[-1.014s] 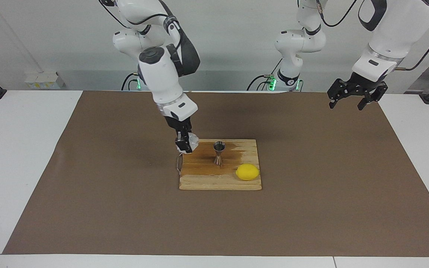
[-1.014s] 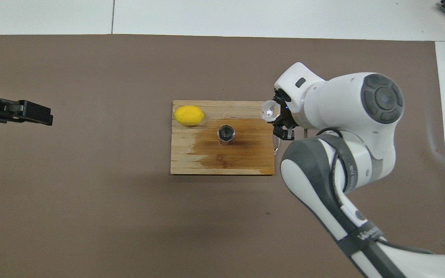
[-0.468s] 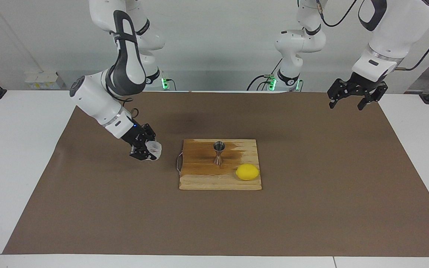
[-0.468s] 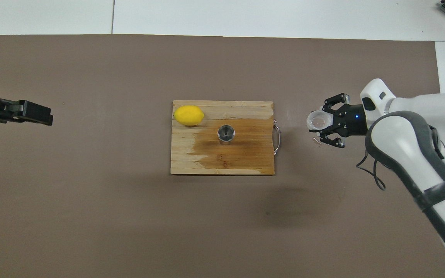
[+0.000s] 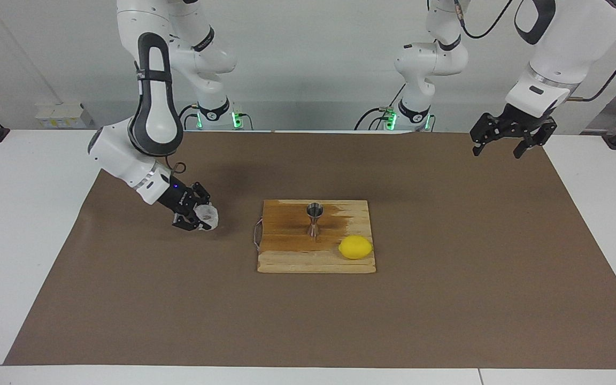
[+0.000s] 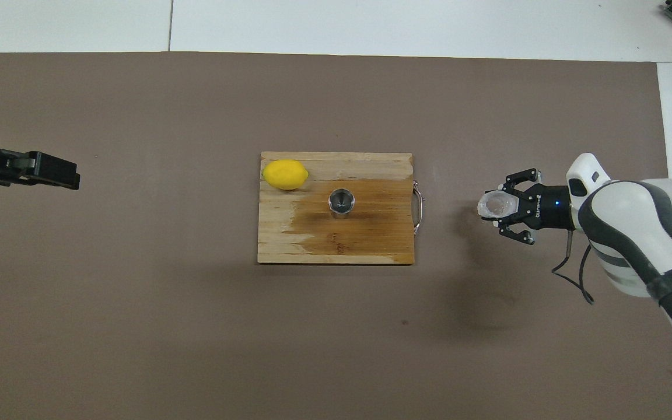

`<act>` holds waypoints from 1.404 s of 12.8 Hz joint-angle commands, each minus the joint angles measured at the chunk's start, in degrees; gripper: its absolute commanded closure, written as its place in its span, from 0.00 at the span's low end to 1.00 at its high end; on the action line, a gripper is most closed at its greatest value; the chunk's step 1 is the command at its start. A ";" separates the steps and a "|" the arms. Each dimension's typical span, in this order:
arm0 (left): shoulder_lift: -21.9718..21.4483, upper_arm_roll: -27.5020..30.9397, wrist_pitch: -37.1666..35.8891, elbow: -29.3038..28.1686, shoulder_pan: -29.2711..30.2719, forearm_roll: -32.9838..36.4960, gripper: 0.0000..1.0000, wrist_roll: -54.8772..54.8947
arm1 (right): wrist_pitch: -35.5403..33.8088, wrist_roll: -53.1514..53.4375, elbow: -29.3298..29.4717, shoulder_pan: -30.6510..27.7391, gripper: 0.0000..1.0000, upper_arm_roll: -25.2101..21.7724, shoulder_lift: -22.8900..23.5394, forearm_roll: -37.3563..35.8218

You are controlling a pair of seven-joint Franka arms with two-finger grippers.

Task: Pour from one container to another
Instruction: 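Lower the clear cup onto the table with the right gripper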

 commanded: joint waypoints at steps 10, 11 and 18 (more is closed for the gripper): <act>-2.13 -0.21 0.13 -0.55 -1.02 0.64 0.00 0.87 | 0.25 15.33 1.29 0.99 0.00 0.55 -4.42 -11.98; -2.31 -0.30 -0.22 -0.55 -1.02 0.64 0.00 0.87 | -0.63 22.36 1.81 1.08 0.00 0.55 -5.31 -16.04; -3.37 -0.30 -4.27 -0.82 -0.67 0.64 0.00 1.31 | -8.80 75.79 6.57 7.31 0.00 0.99 -6.63 -45.85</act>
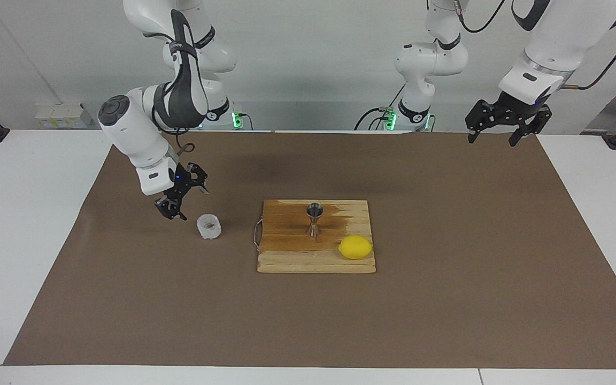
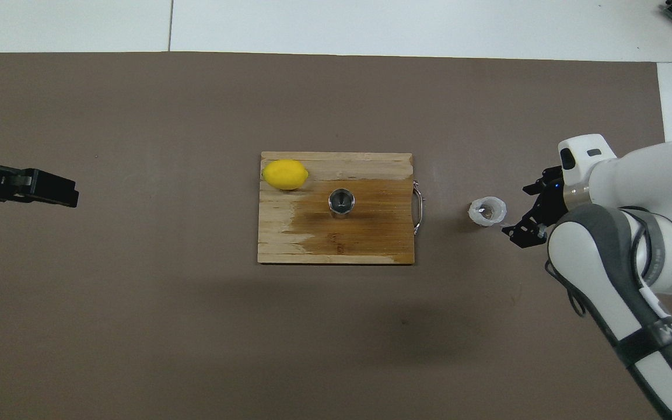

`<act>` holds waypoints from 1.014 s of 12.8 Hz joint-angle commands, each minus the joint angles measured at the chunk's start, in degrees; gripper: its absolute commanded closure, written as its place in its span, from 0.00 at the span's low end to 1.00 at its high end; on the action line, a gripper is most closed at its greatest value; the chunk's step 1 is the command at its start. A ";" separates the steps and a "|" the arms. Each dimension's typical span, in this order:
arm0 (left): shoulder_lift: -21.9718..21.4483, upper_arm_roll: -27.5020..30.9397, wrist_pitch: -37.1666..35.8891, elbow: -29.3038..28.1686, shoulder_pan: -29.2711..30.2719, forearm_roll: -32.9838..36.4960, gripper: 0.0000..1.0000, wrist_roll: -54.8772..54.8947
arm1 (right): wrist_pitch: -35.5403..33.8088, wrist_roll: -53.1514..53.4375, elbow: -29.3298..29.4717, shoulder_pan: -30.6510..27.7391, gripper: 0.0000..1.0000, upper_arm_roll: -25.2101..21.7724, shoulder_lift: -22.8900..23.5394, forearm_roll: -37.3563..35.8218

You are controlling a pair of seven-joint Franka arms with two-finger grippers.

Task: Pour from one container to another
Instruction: 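Open the right gripper and withdraw it from the clear cup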

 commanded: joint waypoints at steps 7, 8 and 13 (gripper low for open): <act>-1.00 0.51 0.00 -0.72 -0.04 0.20 0.00 0.75 | -23.83 42.25 14.55 -2.52 0.00 0.20 0.66 -12.27; -1.00 0.51 0.00 -0.64 -0.04 0.11 0.00 0.75 | -27.71 44.80 18.33 -2.61 0.00 0.03 0.14 -12.73; -0.91 0.60 0.27 -0.55 0.04 -0.07 0.00 0.75 | -38.47 62.92 28.39 -2.70 0.00 -0.06 -0.22 -11.41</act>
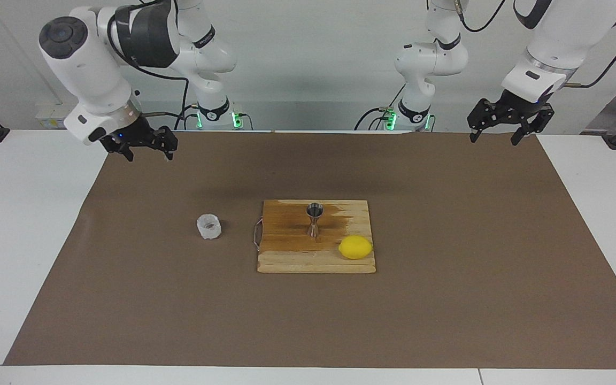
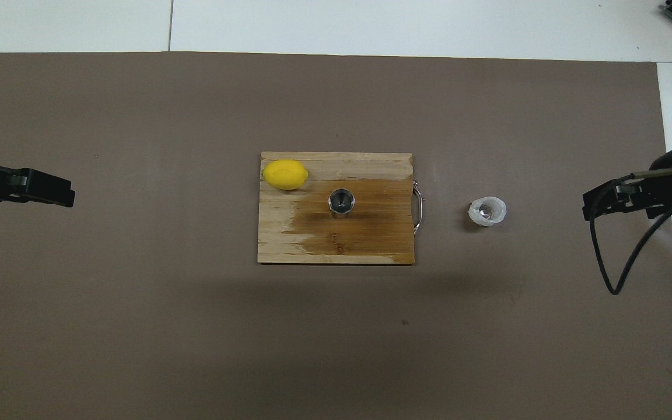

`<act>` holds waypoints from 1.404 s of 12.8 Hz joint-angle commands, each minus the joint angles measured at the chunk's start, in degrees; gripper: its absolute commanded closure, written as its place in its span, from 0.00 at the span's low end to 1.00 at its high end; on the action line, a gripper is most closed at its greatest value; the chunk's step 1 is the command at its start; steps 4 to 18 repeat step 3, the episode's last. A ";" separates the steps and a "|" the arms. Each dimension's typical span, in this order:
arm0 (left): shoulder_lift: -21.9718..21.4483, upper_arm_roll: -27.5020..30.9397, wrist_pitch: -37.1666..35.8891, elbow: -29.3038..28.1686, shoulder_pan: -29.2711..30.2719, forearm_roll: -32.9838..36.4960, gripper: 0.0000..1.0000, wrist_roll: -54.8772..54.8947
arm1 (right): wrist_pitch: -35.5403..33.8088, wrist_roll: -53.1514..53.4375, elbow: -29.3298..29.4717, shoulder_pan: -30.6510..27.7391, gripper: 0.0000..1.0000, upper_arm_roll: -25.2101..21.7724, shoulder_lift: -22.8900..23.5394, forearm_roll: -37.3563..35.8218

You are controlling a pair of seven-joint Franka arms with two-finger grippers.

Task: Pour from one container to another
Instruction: 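Open the right gripper and withdraw it from the clear cup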

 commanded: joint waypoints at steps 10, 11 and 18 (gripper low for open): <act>-0.92 0.37 0.22 -0.61 -0.04 -0.05 0.00 0.73 | 2.88 4.34 1.31 0.52 0.00 0.99 0.13 0.14; -0.92 0.37 0.22 -0.61 -0.04 -0.05 0.00 0.73 | 2.88 4.34 1.31 0.52 0.00 0.99 0.13 0.14; -0.92 0.37 0.22 -0.61 -0.04 -0.05 0.00 0.73 | 2.88 4.34 1.31 0.52 0.00 0.99 0.13 0.14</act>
